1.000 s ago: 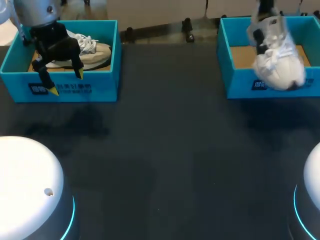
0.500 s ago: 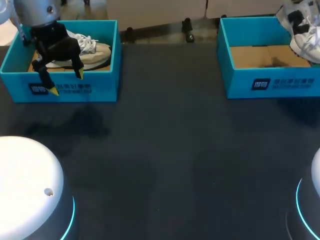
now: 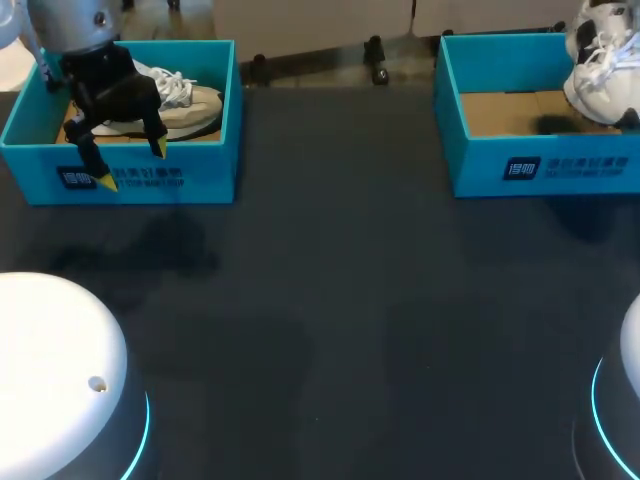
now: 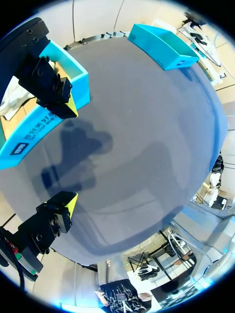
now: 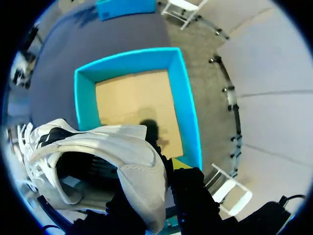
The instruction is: Take the shoe out of the shoebox, open the shoe tongue, remove and reinsert the insole, then place the shoe into the shoebox
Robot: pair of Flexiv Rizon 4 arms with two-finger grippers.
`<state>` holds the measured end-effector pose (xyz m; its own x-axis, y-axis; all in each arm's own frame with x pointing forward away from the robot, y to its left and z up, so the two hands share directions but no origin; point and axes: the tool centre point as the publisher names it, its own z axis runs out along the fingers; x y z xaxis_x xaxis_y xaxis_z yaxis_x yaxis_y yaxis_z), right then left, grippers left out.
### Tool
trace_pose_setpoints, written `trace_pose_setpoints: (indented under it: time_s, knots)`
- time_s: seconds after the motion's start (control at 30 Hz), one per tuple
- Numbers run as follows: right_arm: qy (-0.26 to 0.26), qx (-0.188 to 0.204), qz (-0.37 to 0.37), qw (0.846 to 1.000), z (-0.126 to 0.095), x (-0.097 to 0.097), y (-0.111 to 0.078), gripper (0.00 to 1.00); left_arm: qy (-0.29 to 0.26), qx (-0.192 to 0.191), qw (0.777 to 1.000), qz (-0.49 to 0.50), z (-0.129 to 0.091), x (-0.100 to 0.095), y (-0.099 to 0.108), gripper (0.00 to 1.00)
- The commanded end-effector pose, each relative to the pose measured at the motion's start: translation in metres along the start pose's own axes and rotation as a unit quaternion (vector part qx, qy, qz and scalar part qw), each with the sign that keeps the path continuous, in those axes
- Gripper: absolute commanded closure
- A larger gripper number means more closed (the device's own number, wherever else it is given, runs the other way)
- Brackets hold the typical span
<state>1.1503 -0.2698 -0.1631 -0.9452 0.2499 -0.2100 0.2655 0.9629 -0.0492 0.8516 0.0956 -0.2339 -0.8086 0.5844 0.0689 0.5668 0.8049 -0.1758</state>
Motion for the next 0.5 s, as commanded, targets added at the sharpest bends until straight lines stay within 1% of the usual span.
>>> trace_pose_setpoints:
  time_s: [0.03, 0.13, 0.17, 0.23, 0.27, 0.3, 0.33, 0.5]
  knots:
    - [-0.008, 0.008, 0.203, 0.979, -0.007, 0.014, -0.021, 1.0, 0.0, -0.001, 1.0, 0.0, -0.001, 0.001, 0.0, 0.0]
    - [-0.005, 0.011, 0.267, 0.964, -0.007, 0.019, -0.031, 1.0, 0.0, -0.001, 1.0, 0.0, -0.001, 0.001, 0.0, 0.0]
    - [-0.006, 0.005, 0.282, 0.959, -0.007, 0.02, -0.032, 1.0, 0.0, -0.001, 1.0, 0.0, -0.001, 0.001, 0.0, 0.0]
    - [0.0, 0.011, 0.32, 0.947, -0.007, 0.02, -0.031, 1.0, 0.0, -0.001, 1.0, 0.0, -0.001, 0.001, 0.0, 0.0]
    - [0.001, 0.007, 0.336, 0.942, -0.007, 0.021, -0.03, 1.0, 0.0, -0.001, 1.0, 0.0, -0.001, 0.001, 0.0, 0.0]
    - [0.007, 0.012, 0.352, 0.936, -0.007, 0.022, -0.029, 1.0, 0.0, -0.001, 1.0, 0.0, -0.001, 0.001, 0.0, 0.0]
    - [0.01, 0.019, 0.351, 0.936, -0.007, 0.022, -0.025, 1.0, 0.0, -0.001, 1.0, 0.0, -0.001, 0.001, 0.0, 0.0]
    - [0.01, 0.019, 0.351, 0.936, -0.007, 0.022, -0.025, 1.0, 0.0, -0.001, 1.0, 0.0, -0.001, 0.001, 0.0, 0.0]
